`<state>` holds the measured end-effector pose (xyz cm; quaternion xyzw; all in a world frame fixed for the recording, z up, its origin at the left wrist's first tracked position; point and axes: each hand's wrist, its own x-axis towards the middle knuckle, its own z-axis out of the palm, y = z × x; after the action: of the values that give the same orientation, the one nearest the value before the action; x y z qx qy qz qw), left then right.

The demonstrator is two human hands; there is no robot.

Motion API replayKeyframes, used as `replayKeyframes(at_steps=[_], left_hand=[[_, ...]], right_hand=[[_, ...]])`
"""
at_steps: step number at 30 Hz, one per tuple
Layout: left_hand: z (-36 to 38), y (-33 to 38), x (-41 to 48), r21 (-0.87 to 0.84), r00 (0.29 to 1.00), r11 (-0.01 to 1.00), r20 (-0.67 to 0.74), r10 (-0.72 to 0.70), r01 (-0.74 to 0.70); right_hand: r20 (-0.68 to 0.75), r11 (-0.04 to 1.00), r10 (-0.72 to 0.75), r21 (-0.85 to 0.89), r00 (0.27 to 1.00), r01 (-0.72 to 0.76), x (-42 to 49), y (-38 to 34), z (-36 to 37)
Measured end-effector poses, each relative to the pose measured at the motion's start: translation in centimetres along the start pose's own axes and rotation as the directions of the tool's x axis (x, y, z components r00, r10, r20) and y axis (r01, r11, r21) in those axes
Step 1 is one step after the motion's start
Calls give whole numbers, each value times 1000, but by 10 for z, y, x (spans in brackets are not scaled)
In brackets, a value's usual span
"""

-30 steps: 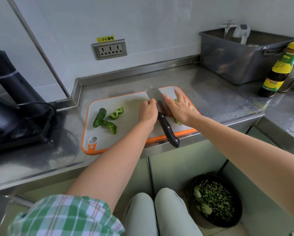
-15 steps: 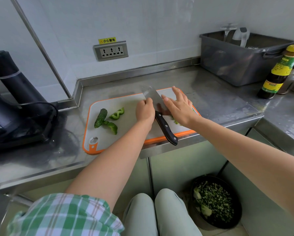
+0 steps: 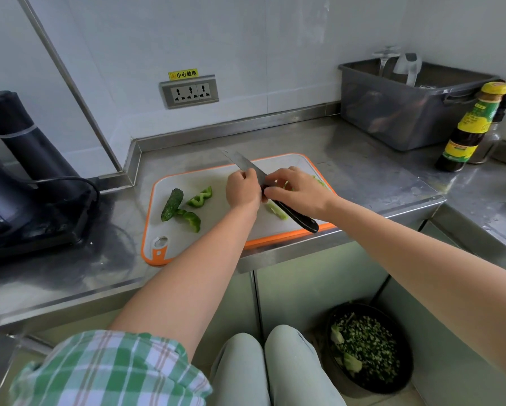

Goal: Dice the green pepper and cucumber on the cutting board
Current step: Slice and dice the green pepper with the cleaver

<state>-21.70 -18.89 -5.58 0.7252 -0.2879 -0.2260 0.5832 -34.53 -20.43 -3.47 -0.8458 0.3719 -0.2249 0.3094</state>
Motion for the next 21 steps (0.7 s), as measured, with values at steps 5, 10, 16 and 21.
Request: replayKeyframes(at_steps=[5, 10, 16, 21], left_hand=[[-6, 0, 2, -8, 999, 1000, -29, -31, 31], [-16, -5, 8, -89, 982, 981, 98, -162, 171], [-15, -2, -1, -279, 887, 865, 334, -319, 416], [-13, 0, -5, -287, 863, 847, 389, -324, 447]], right_hand=[[-96, 966, 49, 256, 994, -23, 3, -3, 1], [73, -29, 420, 997, 904, -67, 19, -6, -23], [163, -352, 375, 936, 913, -23, 22, -1, -15], [190, -373, 404, 928, 895, -29, 25, -2, -12]])
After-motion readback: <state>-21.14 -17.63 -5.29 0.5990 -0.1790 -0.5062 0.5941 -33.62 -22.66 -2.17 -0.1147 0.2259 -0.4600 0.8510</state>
